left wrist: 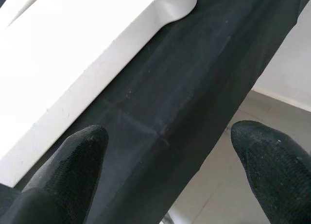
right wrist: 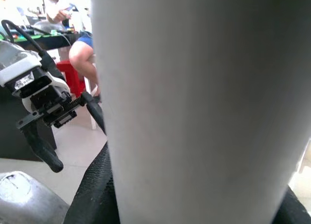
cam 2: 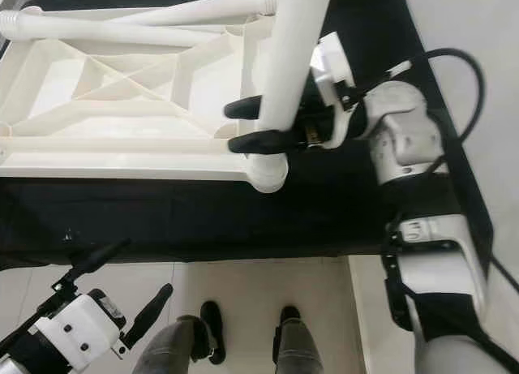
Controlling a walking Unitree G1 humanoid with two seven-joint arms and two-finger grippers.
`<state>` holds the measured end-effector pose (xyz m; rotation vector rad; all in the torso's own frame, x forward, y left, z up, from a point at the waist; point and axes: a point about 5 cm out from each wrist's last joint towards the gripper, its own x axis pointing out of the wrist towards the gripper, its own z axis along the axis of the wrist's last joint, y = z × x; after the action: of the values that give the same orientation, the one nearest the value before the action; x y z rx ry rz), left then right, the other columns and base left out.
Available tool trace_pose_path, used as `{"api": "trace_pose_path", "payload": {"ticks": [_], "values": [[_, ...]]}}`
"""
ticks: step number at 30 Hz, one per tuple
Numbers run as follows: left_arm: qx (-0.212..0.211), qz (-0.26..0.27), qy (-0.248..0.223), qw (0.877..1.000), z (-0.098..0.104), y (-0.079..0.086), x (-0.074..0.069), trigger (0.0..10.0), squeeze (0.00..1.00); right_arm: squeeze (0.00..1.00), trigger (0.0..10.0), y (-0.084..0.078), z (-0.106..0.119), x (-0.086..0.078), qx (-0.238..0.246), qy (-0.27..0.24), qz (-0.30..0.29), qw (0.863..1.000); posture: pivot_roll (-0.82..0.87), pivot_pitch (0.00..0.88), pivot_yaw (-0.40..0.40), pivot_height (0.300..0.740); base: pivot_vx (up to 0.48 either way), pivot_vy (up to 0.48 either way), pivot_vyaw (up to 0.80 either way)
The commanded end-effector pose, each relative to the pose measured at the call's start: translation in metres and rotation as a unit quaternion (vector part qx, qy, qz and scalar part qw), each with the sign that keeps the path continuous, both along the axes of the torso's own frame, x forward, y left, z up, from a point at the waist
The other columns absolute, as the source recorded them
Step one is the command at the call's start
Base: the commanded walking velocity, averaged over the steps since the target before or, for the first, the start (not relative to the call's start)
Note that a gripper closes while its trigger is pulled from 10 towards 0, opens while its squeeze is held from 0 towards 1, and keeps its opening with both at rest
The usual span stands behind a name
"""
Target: Building children table
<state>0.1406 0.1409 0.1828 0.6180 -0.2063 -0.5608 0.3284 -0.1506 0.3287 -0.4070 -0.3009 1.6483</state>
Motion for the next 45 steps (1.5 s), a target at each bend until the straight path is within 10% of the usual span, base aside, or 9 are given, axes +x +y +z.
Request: {"api": "trace_pose_path", "payload": {"ticks": [1, 45], "values": [[-0.002, 0.001, 0.013, 1.0, -0.003, -0.001, -0.002, 10.0, 0.0, 0.0, 10.0, 0.008, -0.018, 0.003, -0.034, 0.011, 0.003, 0.999, 0.05, 0.409, 0.072, 0.74, 0.0, 0.0, 0.0], [-0.01, 0.005, 0.001, 1.0, -0.002, -0.006, 0.0, 10.0, 0.0, 0.0, 10.0, 0.015, -0.022, 0.031, -0.024, 0.047, -0.085, 0.995, 0.02, 0.421, 0.034, 0.74, 0.0, 0.0, 0.0]]}}
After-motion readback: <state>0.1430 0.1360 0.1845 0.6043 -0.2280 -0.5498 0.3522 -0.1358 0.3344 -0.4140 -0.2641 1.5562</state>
